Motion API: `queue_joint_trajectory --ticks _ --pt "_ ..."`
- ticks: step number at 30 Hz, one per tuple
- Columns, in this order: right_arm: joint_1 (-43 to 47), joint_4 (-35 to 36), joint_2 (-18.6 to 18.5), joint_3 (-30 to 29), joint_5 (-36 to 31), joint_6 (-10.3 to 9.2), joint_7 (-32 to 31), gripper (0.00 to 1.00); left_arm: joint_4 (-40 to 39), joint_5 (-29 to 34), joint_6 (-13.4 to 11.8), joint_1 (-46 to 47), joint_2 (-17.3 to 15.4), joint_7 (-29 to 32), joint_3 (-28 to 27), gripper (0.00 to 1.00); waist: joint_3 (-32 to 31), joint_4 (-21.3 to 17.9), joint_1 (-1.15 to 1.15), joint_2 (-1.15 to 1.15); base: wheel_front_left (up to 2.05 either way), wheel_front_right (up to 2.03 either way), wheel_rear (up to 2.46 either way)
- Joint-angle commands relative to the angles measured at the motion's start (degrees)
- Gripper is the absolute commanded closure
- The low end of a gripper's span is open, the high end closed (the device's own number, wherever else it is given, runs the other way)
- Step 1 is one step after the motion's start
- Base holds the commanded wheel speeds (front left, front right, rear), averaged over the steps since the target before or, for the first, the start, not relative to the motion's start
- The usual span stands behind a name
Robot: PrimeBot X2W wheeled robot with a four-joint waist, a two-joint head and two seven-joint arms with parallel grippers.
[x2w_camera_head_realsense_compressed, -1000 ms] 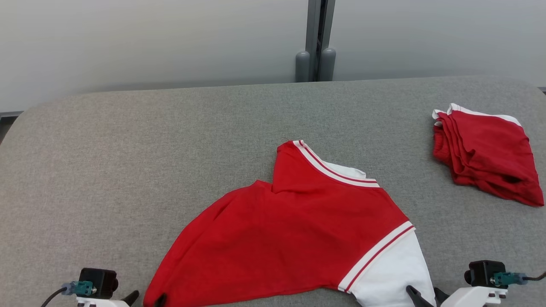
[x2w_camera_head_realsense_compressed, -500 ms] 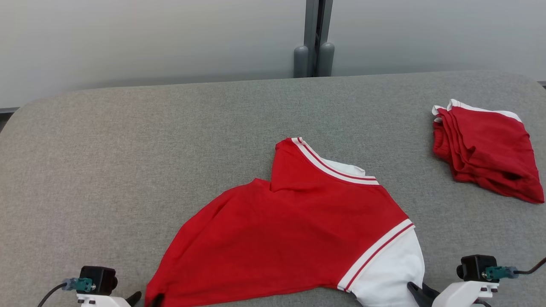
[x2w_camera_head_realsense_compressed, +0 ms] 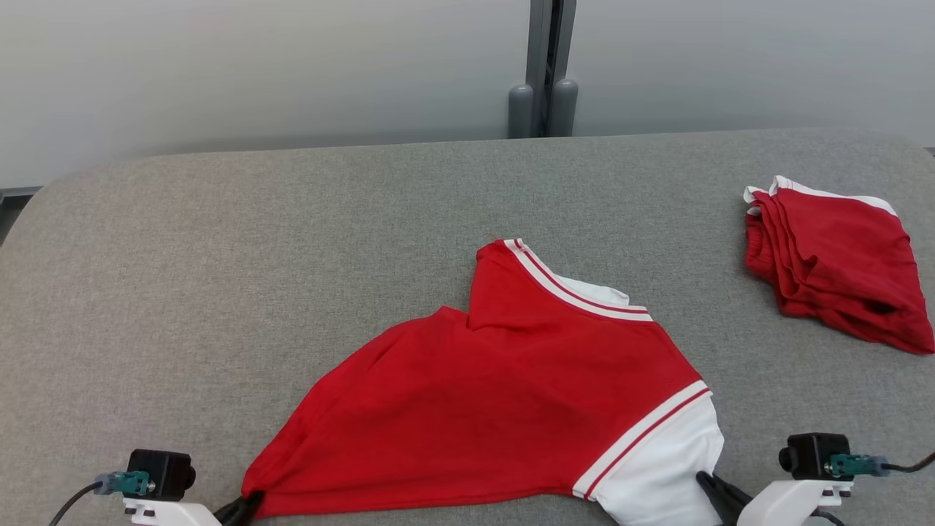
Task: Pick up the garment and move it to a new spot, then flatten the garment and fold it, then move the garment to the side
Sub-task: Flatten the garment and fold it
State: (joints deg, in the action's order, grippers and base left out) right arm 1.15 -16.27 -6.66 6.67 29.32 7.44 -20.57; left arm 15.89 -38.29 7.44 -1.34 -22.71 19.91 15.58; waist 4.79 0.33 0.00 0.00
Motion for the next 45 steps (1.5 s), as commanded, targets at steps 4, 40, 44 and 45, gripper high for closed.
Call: queue_joint_trajectory --ticks 4,40,44,45 --pt "0.1 1.8 -1.4 -0.5 0.3 0.09 1.8 1.0 -2.0 -1.2 0.0 -1.0 -0.6 -0.7 -1.2 1.0 -0.3 0.0 0.0 0.0 0.0 0.0 0.0" --pt "-50.8 -7.6 -6.8 16.5 11.6 0.06 18.0 1.0 4.0 -7.3 0.1 46.4 -13.2 1.5 9.8 1.0 12.3 -3.1 0.0 0.0 0.0 0.0 0.0" --pt "-61.3 -14.0 -6.4 19.5 11.7 0.05 19.6 1.0 8.6 -8.4 0.1 56.1 -15.1 2.0 13.3 1.0 15.6 -3.8 0.0 0.0 0.0 0.0 0.0" --pt "-64.1 -15.5 -6.0 19.7 11.9 0.06 20.1 1.0 9.7 -8.8 0.1 58.6 -15.2 2.0 13.9 1.0 16.4 -3.9 0.0 0.0 0.0 0.0 0.0"
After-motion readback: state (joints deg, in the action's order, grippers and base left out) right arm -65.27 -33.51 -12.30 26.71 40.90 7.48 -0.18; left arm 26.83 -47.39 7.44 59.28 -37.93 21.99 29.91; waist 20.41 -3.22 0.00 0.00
